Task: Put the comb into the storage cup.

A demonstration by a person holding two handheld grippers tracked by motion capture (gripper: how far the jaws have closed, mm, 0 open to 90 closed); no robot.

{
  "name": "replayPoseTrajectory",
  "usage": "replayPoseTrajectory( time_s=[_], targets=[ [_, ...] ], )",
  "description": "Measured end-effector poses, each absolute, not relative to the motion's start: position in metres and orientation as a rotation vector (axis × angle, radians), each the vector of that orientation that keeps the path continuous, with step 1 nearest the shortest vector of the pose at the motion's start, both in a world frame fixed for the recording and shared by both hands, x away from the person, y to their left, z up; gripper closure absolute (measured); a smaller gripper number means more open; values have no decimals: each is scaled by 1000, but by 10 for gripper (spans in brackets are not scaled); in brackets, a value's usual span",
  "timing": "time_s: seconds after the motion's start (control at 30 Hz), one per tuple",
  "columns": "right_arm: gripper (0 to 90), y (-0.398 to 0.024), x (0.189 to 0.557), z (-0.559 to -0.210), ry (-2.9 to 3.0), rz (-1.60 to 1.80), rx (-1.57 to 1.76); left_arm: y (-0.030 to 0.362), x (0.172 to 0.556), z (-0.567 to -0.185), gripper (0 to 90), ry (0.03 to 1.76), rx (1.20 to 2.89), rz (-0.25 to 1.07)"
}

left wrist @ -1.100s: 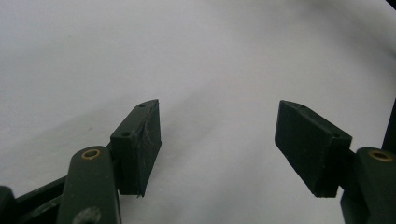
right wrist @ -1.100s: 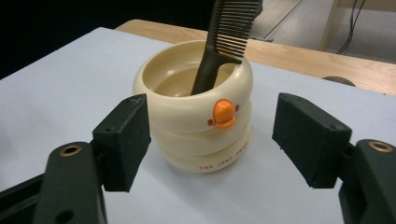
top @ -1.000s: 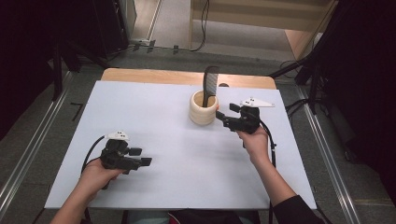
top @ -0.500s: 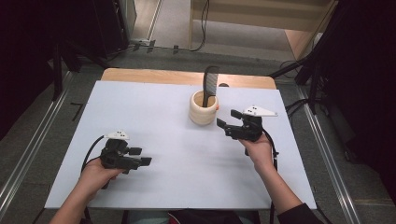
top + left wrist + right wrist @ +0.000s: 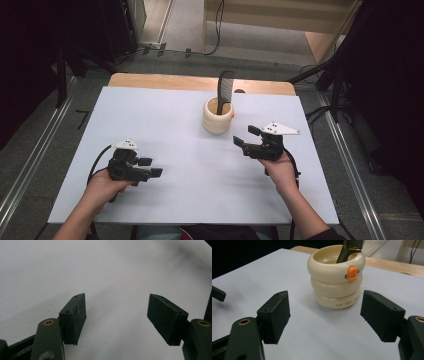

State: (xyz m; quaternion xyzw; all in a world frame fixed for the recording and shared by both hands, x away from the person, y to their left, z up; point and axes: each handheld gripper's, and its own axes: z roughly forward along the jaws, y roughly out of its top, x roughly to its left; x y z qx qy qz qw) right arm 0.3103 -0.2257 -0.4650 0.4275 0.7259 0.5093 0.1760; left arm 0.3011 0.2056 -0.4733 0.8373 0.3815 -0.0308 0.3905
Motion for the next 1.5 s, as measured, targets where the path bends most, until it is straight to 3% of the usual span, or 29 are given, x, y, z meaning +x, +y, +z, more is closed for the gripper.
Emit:
replayPoseTrajectory(
  time_s=[1.5],
  targets=[
    [217,-257,243,-475,2099,1481,1219,204,301,-473,322,965,2125,-81]
  ],
)
